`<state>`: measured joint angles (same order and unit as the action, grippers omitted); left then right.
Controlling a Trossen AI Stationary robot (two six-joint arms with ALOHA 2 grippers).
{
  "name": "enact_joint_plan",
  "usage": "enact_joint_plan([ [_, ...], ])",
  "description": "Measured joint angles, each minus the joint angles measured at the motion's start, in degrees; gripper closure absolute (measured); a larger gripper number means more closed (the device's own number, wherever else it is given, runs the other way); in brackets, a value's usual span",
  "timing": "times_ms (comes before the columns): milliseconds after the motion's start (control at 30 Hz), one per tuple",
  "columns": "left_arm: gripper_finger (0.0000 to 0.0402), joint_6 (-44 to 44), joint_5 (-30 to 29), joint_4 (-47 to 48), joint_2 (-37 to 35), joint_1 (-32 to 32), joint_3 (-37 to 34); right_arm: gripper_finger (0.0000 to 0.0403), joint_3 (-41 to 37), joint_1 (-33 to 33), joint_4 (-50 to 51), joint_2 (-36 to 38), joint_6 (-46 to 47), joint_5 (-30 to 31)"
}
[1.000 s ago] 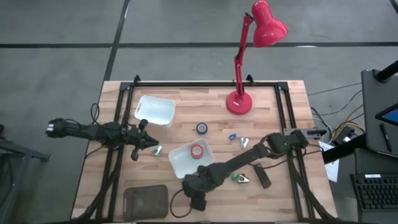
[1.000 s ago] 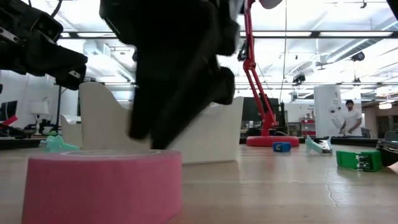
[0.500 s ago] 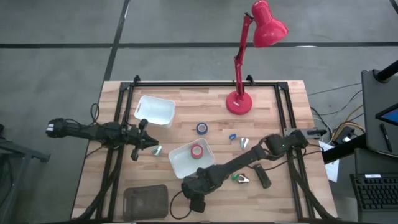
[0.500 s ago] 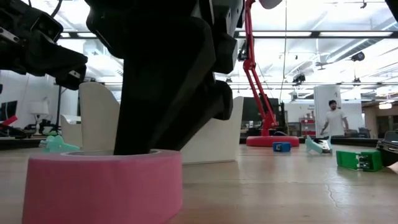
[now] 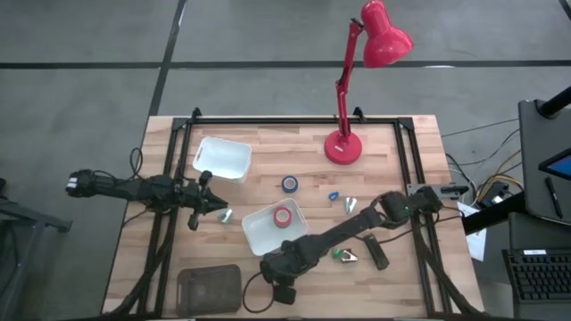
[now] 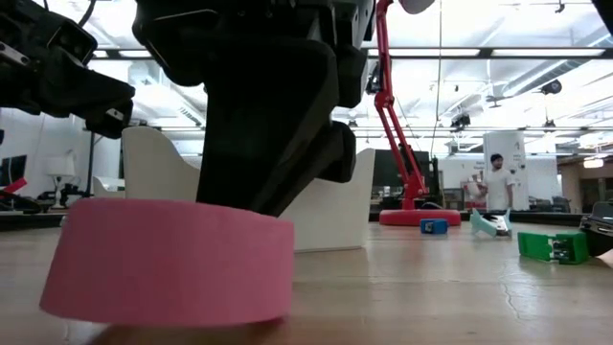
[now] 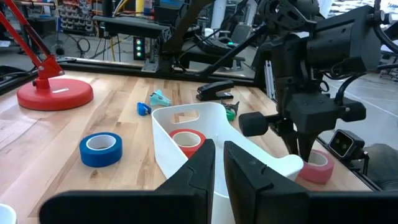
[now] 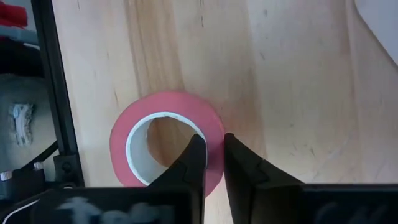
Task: Pick and place Stapler, Stapler remover, tape
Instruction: Put the pink tape into the bottom white bin
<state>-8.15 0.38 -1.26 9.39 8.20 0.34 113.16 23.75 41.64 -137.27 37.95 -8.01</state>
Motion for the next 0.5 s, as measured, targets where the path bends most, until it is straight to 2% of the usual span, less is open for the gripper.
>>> enact_joint_plan([
  [300, 0.0362, 0.00, 0.00, 0.00, 0.00, 0.00, 0.00, 0.0374, 2.53, -1.27, 3.85, 2.66, -3.24, 0.77],
  [500, 0.0362, 0.01, 0.00, 0.00, 0.00, 0.01, 0.00, 0.0374, 7.30, -1.43, 10.37, 5.45, -7.80, 9.51],
])
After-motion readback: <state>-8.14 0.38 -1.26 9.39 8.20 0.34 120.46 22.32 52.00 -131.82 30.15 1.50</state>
